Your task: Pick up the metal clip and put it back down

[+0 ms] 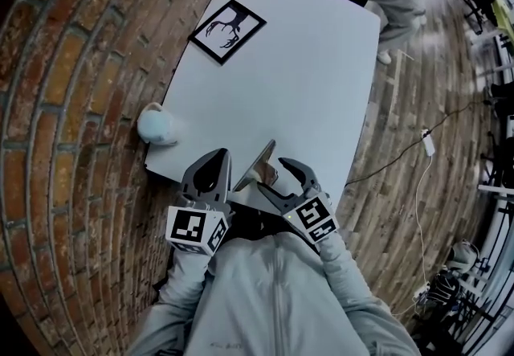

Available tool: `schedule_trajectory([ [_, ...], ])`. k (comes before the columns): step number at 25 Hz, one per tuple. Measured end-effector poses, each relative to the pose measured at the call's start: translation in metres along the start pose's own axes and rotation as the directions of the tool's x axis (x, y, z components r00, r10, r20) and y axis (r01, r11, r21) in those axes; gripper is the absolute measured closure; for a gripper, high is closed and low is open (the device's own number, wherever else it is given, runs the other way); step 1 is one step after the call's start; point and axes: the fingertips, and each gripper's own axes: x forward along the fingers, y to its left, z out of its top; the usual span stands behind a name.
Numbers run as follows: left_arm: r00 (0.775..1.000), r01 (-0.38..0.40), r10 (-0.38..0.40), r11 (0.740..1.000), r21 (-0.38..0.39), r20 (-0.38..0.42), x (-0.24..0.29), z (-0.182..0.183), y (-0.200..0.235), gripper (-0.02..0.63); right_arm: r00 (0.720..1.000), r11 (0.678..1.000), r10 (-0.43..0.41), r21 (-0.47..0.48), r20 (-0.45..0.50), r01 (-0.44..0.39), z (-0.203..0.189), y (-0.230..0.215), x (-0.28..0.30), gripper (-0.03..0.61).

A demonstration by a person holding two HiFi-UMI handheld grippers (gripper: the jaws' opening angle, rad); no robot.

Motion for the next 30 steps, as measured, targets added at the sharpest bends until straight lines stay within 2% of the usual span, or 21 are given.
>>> schedule_trajectory([
  [10,0.999,0.014,-0.015,1.0,-0.021,-0.052,0.011,-0.03,0.004,0.588,0.992,0.999,0.018,-0.044,-0.124,-0.023,-0.05,0.002,0.03,0.264],
  [19,0.997,0.015,-0.016,1.0,-0.018,-0.073,0.014,-0.043,0.005,0.587,0.98,0.985,-0.006,-0.17,-0.201,-0.029,-0.073,0.005,0.047,0.264],
  [30,0.997,0.002,-0.003,1.0,-0.024,-0.079,0.009,-0.046,0.006,0.587,0.977,0.981,-0.007,-0.192,-0.214,-0.035,-0.076,0.006,0.052,0.278],
])
